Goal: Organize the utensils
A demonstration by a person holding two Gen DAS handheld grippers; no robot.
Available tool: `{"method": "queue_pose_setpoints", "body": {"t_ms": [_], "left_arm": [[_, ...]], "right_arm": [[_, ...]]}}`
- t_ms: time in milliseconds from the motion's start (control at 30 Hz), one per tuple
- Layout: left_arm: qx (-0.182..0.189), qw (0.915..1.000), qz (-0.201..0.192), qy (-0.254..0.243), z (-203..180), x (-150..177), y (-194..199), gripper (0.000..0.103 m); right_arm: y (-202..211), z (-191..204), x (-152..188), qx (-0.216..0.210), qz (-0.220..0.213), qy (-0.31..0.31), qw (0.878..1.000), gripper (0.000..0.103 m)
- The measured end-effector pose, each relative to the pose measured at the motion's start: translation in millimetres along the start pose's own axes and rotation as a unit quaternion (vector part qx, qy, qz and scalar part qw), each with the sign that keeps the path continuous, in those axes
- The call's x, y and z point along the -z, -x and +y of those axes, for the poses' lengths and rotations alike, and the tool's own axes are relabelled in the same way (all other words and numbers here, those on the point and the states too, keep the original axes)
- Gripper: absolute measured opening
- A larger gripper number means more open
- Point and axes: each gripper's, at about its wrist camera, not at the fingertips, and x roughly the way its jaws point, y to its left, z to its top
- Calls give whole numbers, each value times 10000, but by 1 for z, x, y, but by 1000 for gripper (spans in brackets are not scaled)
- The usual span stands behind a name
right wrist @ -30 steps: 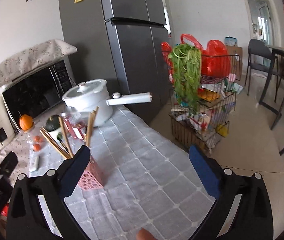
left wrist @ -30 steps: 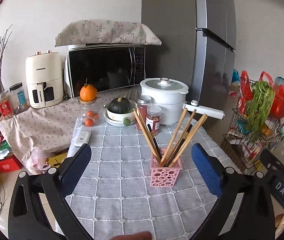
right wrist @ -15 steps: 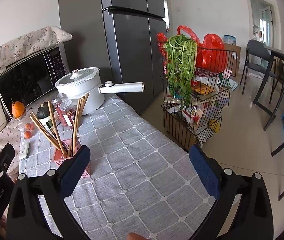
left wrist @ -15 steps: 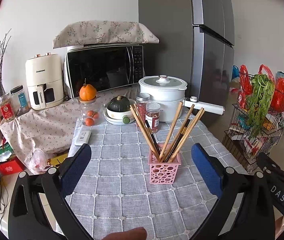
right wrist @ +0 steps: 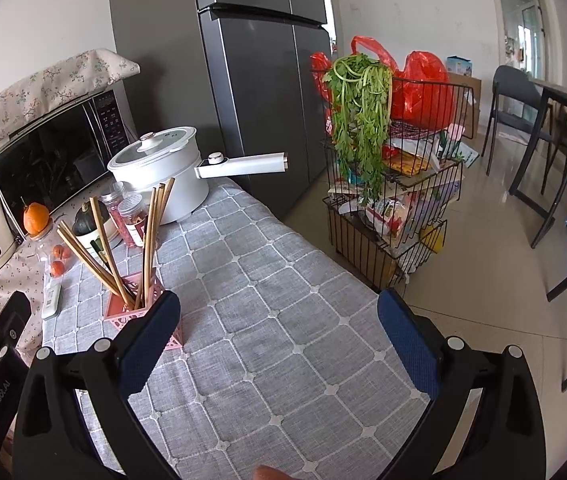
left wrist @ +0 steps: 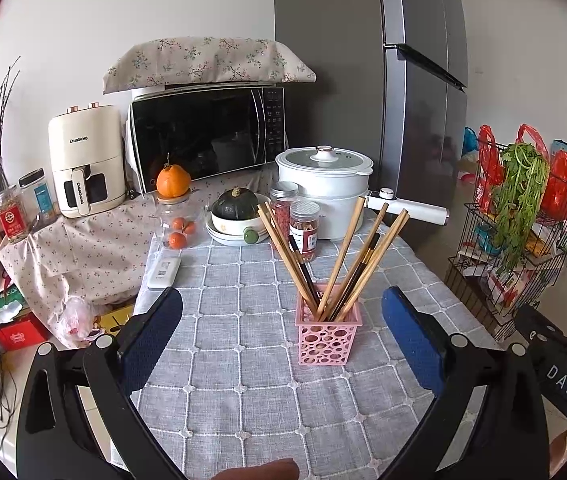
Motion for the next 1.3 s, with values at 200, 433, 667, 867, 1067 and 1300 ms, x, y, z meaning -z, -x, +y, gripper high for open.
{"method": "queue_pose_setpoints", "body": {"t_ms": [200, 433, 667, 867, 1067, 1300], "left_arm": [[15, 10000, 48, 9, 2, 1, -4, 96], [29, 10000, 83, -37, 0, 2, -6, 96], [21, 10000, 82, -43, 0, 4, -6, 96], [10, 10000, 86, -26, 0, 4, -6, 96], [8, 9999, 101, -33, 2, 5, -6, 96], [9, 10000, 84, -23, 3, 7, -6, 96]], "right_arm": [[-2, 1, 0, -19, 46, -6, 10000, 96], [-5, 3, 2, -55, 118, -9, 9999, 96], [-6, 3, 3, -65, 142, -10, 9999, 96], [-6, 2, 3, -76, 181, -20, 9998, 96], [-7, 1, 4, -76, 191, -27, 9998, 96], [-8, 1, 5, -93, 194, -34, 9998, 96]]}}
